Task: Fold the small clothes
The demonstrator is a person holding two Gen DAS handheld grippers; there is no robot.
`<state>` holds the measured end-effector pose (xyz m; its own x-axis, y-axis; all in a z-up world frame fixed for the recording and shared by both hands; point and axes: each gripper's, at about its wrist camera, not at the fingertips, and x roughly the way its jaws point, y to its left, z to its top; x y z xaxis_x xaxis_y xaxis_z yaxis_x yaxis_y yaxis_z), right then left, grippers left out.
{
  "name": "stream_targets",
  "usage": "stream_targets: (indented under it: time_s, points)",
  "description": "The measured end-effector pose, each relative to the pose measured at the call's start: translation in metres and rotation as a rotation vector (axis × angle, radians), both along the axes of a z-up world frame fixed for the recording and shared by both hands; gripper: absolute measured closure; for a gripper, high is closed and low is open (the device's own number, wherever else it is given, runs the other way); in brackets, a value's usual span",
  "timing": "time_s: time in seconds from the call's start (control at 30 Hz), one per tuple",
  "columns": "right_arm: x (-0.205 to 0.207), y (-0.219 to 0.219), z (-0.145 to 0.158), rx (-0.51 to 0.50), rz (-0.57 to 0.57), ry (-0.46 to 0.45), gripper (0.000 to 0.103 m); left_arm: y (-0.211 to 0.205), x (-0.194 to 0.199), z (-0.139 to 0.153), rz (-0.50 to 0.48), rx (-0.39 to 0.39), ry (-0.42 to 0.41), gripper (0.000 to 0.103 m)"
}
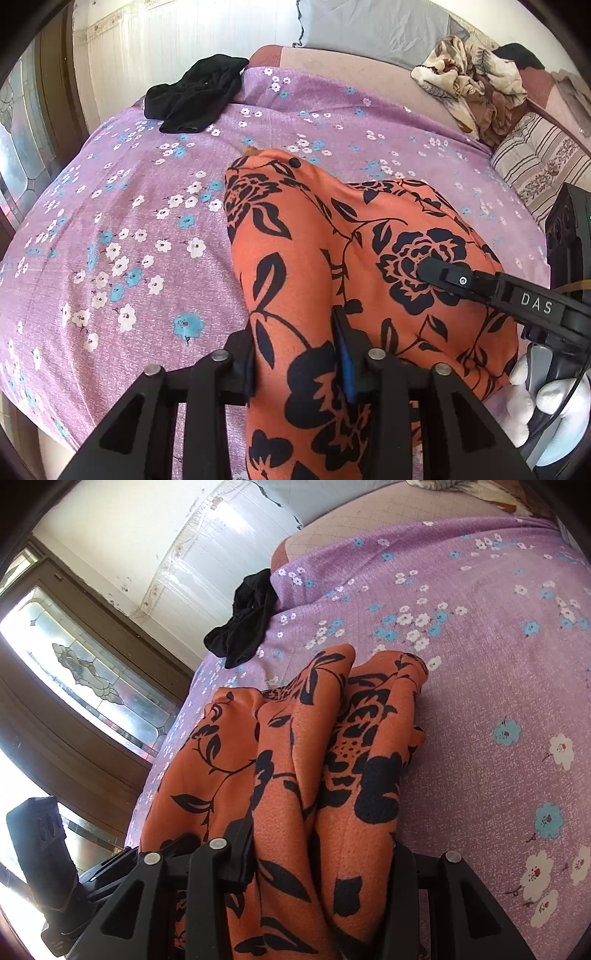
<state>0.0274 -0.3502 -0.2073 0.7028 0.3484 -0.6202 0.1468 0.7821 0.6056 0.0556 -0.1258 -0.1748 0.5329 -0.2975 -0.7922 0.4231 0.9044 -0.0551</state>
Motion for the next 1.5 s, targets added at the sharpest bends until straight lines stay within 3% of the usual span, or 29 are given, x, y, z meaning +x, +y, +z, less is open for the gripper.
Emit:
stream_targets:
  time_s: [0.1, 0.17, 0.23, 0.4, 0.5, 0.63, 0.7, 0.8, 0.87, 0.9, 0.97, 1.0, 1.37, 1.43, 1.5]
  points:
    - [0.003, -0.007, -0.010, 0.046, -0.017, 0.030, 0.052, -0.002, 0.000, -0.004, 0.001, 0.054, -0.015, 0.052]
    - [0.004, -0.011, -0.011, 0.065, -0.024, 0.045, 0.050, -0.002, -0.002, -0.004, 0.007, 0.095, -0.043, 0.037]
    - [0.003, -0.013, -0.006, 0.060, -0.032, 0.050, 0.048, 0.001, -0.003, 0.000, 0.011, 0.127, -0.079, 0.032]
    - [-0.008, -0.022, 0.024, -0.045, -0.092, 0.010, 0.047, 0.023, 0.010, 0.019, 0.079, 0.068, -0.141, 0.028]
    - [-0.018, -0.031, 0.046, -0.086, -0.149, -0.075, 0.046, 0.029, 0.027, 0.021, 0.140, 0.074, -0.143, 0.028]
    - [-0.013, -0.033, 0.065, -0.011, -0.092, -0.212, 0.046, 0.027, 0.040, 0.016, 0.184, 0.120, -0.163, 0.028]
    - [0.000, -0.026, 0.063, 0.058, -0.035, -0.235, 0.046, 0.023, 0.042, 0.009, 0.192, 0.170, -0.168, 0.028]
    - [0.026, -0.016, 0.042, 0.140, 0.006, -0.171, 0.046, 0.022, 0.045, 0.001, 0.188, 0.208, -0.157, 0.028]
    - [0.044, -0.016, 0.011, 0.162, -0.012, -0.043, 0.046, 0.025, 0.047, -0.002, 0.190, 0.213, -0.152, 0.027]
    - [0.049, -0.019, -0.006, 0.164, -0.043, 0.018, 0.052, 0.026, 0.048, -0.005, 0.190, 0.212, -0.143, 0.027]
    - [0.046, -0.029, -0.015, 0.223, -0.076, 0.010, 0.062, 0.030, 0.052, -0.009, 0.197, 0.206, -0.113, 0.027]
    - [0.044, -0.032, -0.013, 0.255, -0.080, 0.005, 0.062, 0.031, 0.052, -0.011, 0.202, 0.200, -0.102, 0.027]
    - [-0.012, -0.003, 0.045, 0.096, 0.013, -0.110, 0.061, 0.037, 0.047, -0.007, 0.203, 0.172, -0.094, 0.027]
    - [-0.030, -0.003, 0.047, 0.086, 0.015, -0.118, 0.061, 0.037, 0.047, -0.007, 0.202, 0.173, -0.094, 0.027]
    - [-0.034, 0.000, 0.035, 0.100, 0.033, -0.069, 0.058, 0.036, 0.047, -0.007, 0.199, 0.177, -0.097, 0.027]
